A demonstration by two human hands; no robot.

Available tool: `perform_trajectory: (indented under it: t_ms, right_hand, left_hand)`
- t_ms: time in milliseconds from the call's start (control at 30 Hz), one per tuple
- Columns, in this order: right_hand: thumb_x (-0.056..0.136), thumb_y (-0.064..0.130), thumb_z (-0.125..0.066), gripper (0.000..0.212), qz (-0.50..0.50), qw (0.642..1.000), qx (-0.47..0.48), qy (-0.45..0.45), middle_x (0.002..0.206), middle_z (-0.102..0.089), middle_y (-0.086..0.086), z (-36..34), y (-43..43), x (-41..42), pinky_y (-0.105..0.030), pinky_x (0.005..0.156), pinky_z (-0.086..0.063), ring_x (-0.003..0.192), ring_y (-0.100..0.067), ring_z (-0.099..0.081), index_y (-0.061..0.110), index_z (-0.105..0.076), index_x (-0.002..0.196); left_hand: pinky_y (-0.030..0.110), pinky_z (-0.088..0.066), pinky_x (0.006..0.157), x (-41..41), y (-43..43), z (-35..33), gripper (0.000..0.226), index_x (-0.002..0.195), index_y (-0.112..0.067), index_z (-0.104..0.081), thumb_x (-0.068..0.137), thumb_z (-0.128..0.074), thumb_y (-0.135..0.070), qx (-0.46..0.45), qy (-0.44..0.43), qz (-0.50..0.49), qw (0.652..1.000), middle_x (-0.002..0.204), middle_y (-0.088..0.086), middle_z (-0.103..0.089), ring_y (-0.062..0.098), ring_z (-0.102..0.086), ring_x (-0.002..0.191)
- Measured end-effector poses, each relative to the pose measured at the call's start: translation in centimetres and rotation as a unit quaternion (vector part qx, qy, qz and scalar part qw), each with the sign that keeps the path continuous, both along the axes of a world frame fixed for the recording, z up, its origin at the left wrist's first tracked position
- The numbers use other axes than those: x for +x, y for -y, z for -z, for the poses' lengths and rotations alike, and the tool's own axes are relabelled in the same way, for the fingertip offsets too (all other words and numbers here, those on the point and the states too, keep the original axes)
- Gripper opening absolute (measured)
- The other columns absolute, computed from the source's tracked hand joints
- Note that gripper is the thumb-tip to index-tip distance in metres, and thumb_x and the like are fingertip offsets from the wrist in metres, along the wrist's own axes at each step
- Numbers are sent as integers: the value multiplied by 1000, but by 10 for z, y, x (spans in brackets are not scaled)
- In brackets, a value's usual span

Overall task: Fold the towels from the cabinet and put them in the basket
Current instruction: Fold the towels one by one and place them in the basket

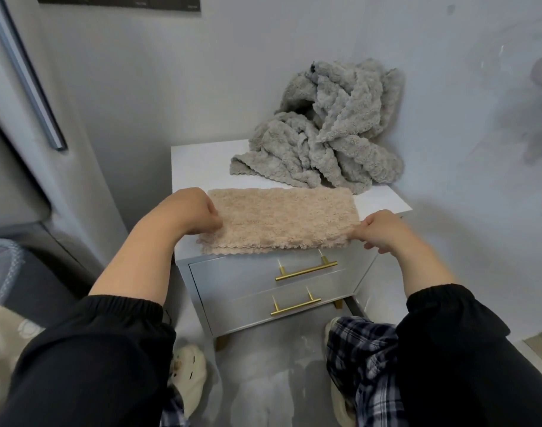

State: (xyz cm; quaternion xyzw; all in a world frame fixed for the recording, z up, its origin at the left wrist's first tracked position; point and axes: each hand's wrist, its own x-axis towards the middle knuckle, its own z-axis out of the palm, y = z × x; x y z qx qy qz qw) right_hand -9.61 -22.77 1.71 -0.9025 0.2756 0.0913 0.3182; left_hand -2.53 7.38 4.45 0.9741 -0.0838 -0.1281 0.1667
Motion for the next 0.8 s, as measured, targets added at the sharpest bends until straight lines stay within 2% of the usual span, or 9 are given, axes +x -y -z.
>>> perform_trajectory:
  t_ms: [100,167,233,300,400,567,700,767,800]
  right_hand:
    - [93,26,-52,33,39,999,32,14,109,-66,-17,0,3,1,-36,78,-50,96,-29,-66,-3,-60,107]
    - [97,34,-46,38,54,997,56,24,109,-66,-14,2,3,0,-38,83,-50,96,-28,-66,0,-60,106]
    - [96,43,-47,43,54,995,84,24,107,-65,-12,3,1,0,-39,84,-49,93,-25,-64,3,-59,104]
    - [92,44,-55,42,47,991,122,11,103,-63,-10,4,-3,-1,-39,85,-49,91,-23,-62,3,-59,100]
    - [88,33,-65,34,63,984,166,32,92,-57,-7,3,-8,-1,-42,90,-49,92,-24,-55,3,-56,102]
    - [83,24,-72,28,123,947,276,108,101,-62,-9,-1,-10,2,-37,78,-54,93,-26,-61,8,-58,102]
    - [84,10,-69,13,148,902,370,165,84,-63,-9,-4,-13,7,-28,53,-54,73,-20,-61,10,-56,83]
    - [82,8,-70,27,154,904,321,238,73,-58,-7,-1,-17,11,-28,52,-54,66,-20,-59,14,-48,68]
    - [80,9,-72,33,145,920,245,271,68,-55,-5,1,-19,13,-30,55,-53,66,-21,-57,16,-44,63]
  left_hand:
    - [31,-46,74,-1,15,6,23,90,-15,-69,90,-59,-36,-32,115,32,992,105,6,-62,22,-58,94]
    - [41,-38,102,-4,26,17,43,123,-22,-59,90,-55,-48,-7,135,118,984,138,8,-44,27,-40,127]
    - [46,-18,117,-8,37,28,74,148,-28,-29,86,-53,-61,40,104,206,972,159,6,-13,29,-10,145]
    - [51,-4,119,-13,46,40,93,152,-32,-4,81,-52,-67,80,72,251,962,160,3,11,28,10,147]
    - [53,3,117,-16,53,57,102,150,-33,13,82,-56,-64,145,78,265,950,157,3,24,29,21,144]
    - [53,3,116,-14,58,67,84,150,-33,10,92,-45,-57,137,134,241,951,158,3,21,27,19,145]
    - [54,6,115,-5,52,69,81,151,-34,4,88,-34,-68,116,140,218,959,159,1,16,26,18,146]
    - [55,6,116,2,48,67,86,152,-35,0,83,-32,-75,93,131,211,964,160,0,14,24,17,146]
    - [55,7,116,5,46,65,89,152,-34,-3,80,-33,-78,79,127,206,967,160,-1,13,23,17,146]
